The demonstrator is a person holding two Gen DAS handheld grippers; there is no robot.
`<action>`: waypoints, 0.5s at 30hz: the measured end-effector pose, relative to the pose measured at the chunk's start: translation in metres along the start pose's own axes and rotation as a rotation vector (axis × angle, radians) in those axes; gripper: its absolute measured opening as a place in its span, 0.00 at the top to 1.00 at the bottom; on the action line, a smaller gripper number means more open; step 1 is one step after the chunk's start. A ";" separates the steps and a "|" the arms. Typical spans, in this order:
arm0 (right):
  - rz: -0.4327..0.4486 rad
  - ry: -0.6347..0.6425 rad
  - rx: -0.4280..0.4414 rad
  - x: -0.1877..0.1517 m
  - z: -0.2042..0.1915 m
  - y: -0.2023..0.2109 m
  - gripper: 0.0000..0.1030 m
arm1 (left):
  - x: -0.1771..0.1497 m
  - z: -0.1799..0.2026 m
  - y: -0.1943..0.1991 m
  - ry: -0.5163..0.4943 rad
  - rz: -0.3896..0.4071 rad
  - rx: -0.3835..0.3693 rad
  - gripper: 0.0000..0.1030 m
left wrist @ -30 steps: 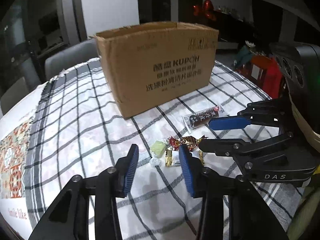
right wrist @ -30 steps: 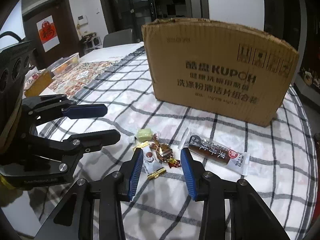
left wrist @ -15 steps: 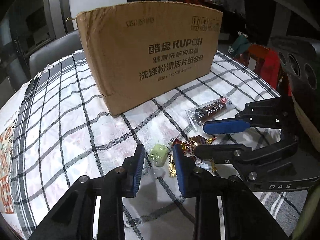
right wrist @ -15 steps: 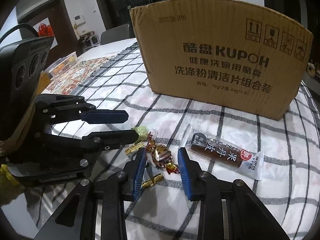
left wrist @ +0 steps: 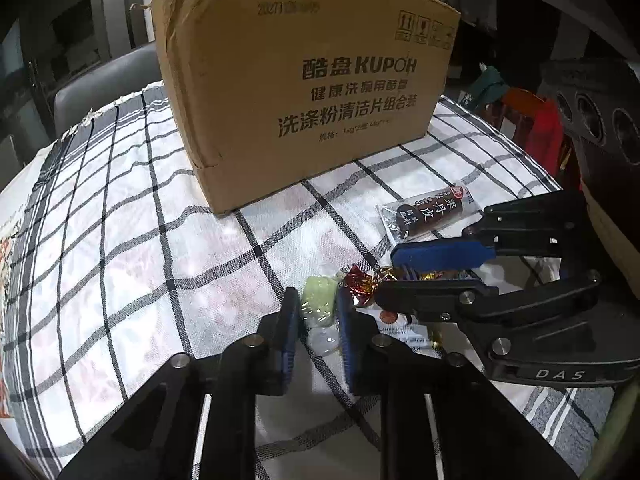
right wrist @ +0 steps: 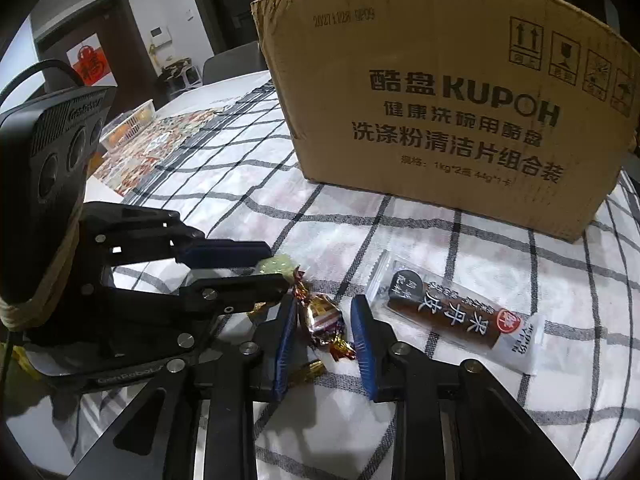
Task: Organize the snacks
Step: 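Grasp pale green wrapped candy with left tool while right tool grasps gold-wrapped candy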
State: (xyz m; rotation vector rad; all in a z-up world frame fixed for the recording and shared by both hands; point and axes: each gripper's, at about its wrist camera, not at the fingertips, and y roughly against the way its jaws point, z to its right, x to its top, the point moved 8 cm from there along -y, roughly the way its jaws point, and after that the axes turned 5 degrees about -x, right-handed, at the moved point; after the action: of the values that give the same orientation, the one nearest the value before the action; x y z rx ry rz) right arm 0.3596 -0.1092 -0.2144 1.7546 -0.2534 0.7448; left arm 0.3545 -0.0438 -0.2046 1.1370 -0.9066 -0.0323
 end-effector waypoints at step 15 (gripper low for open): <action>0.064 -0.021 -0.013 0.005 -0.001 0.028 0.77 | 0.007 0.004 0.036 0.066 0.083 0.074 0.81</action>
State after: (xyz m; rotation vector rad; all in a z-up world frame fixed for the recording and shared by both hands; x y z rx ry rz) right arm 0.3489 -0.1161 -0.1890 1.7500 -0.3297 0.7693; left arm 0.3419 -0.0341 -0.1718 1.1611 -0.9015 0.1071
